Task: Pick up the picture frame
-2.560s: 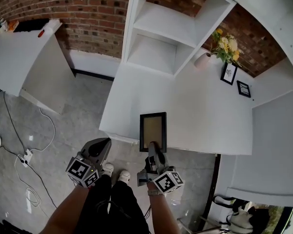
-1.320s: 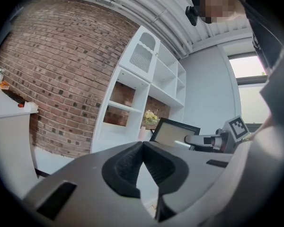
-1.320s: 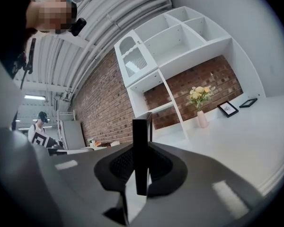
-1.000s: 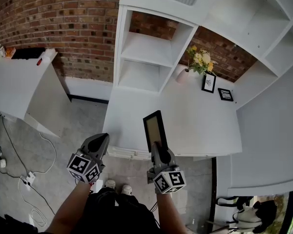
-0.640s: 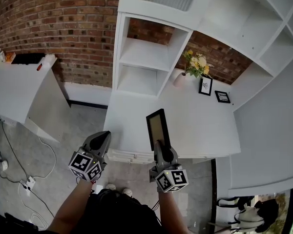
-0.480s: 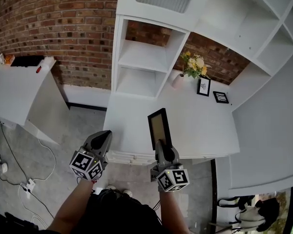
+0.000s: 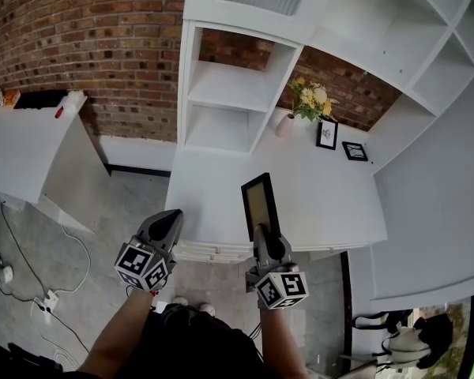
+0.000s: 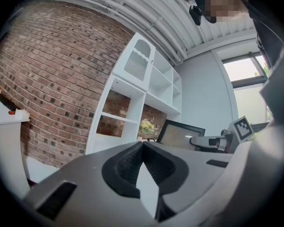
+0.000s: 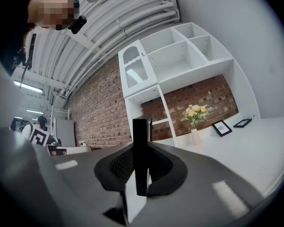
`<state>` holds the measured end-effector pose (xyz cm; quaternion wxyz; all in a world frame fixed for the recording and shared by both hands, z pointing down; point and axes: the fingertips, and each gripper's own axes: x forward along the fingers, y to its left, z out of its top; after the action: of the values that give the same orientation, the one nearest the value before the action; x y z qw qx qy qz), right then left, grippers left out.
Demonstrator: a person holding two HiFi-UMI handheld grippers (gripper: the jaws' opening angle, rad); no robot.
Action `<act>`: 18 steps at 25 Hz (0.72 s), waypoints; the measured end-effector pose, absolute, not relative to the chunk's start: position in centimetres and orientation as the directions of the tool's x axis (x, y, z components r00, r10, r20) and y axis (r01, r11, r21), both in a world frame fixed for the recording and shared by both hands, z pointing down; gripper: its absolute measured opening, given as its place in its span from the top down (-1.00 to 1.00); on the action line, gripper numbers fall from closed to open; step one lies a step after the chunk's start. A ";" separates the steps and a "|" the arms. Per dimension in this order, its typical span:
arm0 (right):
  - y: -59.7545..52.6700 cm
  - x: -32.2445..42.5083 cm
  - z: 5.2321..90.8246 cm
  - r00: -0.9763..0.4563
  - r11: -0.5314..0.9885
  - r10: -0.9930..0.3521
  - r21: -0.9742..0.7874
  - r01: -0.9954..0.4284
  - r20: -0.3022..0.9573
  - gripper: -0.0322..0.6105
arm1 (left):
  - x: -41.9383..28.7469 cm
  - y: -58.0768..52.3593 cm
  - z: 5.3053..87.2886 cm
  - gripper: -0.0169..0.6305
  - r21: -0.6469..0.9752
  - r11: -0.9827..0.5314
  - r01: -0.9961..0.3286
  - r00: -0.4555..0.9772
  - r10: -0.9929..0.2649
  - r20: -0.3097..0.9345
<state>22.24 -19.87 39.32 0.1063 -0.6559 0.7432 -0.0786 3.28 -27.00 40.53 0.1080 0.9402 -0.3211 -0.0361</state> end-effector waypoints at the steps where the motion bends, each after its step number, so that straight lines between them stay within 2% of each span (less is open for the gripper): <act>1: -19.7 22.3 39.4 -0.116 0.126 -0.992 -0.260 -0.957 -0.054 0.77 | 3.3 -26.9 40.6 0.93 0.229 -0.770 -0.596 0.791 -0.612 0.004; 18: -18.8 21.3 39.8 -0.120 0.124 -0.992 -0.250 -0.960 -0.030 0.77 | 2.5 -26.0 41.1 0.93 0.246 -0.758 -0.603 0.785 -0.619 0.016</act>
<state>21.35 -18.81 39.82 0.0947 -0.6564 0.7437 -0.0848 2.54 -26.05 41.10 0.1199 0.9371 -0.3262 -0.0330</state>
